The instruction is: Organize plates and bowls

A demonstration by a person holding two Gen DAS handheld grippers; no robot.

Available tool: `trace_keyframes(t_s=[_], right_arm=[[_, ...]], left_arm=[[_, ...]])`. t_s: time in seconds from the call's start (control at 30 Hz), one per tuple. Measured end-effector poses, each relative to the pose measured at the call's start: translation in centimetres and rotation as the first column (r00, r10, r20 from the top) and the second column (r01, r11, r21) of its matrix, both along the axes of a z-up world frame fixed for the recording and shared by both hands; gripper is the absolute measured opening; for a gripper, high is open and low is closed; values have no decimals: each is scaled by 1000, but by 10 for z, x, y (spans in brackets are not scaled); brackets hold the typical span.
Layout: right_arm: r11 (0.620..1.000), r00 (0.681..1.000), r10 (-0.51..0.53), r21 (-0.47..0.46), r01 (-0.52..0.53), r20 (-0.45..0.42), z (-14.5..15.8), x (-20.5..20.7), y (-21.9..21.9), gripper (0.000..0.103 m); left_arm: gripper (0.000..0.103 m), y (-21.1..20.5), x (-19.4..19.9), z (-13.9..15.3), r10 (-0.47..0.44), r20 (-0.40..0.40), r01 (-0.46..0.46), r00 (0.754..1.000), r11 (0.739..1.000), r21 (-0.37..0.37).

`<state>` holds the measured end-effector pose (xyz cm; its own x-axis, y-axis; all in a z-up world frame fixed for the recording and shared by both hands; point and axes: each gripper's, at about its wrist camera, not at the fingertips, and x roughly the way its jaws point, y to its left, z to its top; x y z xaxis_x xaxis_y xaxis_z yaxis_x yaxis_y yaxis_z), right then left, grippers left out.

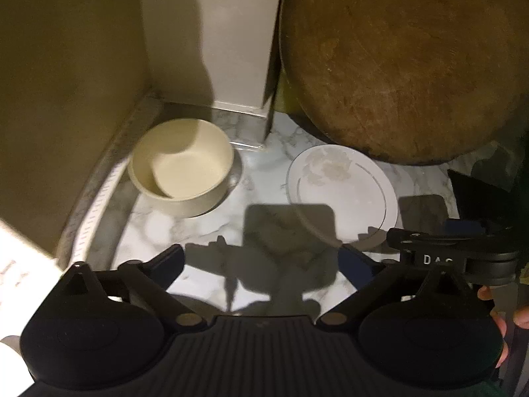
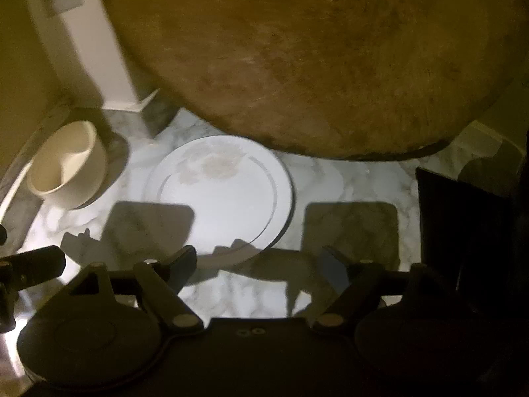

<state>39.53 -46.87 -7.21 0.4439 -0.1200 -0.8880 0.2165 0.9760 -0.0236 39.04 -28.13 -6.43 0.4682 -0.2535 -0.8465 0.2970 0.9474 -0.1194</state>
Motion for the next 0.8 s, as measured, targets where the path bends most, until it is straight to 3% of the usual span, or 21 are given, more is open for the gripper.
trace_keyframes(t_s=[0.1,0.2,0.4,0.47,0.6,0.67,0.8], right_arm=[[1000,1000,-13,7,13,-21,-6,15,-13,77],[999,999,-23,32,24,-44,-12,28,-26,74],[999,998,-12,47,15,-57,-22,47,-36,65],[998,999,-12,58,15,-53,-23,51,-38,62],[998,998,1,58,3,-62,-28,58,-42,56],[998,998,-1,69,6,-66,-31,61,-45,51],[996,997,-5,88,12,-77,-36,65,-50,43]], left_arm=[[94,-10,14,-9,14,-40,-15,999,1000,-18],[83,-19,27,-18,26,-84,-28,996,999,-32],[77,-25,49,-36,69,-155,-82,985,994,-76],[67,-26,56,-41,77,-179,-95,981,991,-97],[66,-31,64,-51,85,-192,-103,978,991,-88],[57,-32,67,-56,91,-211,-113,973,989,-95],[55,-33,71,-62,92,-214,-113,973,990,-87]])
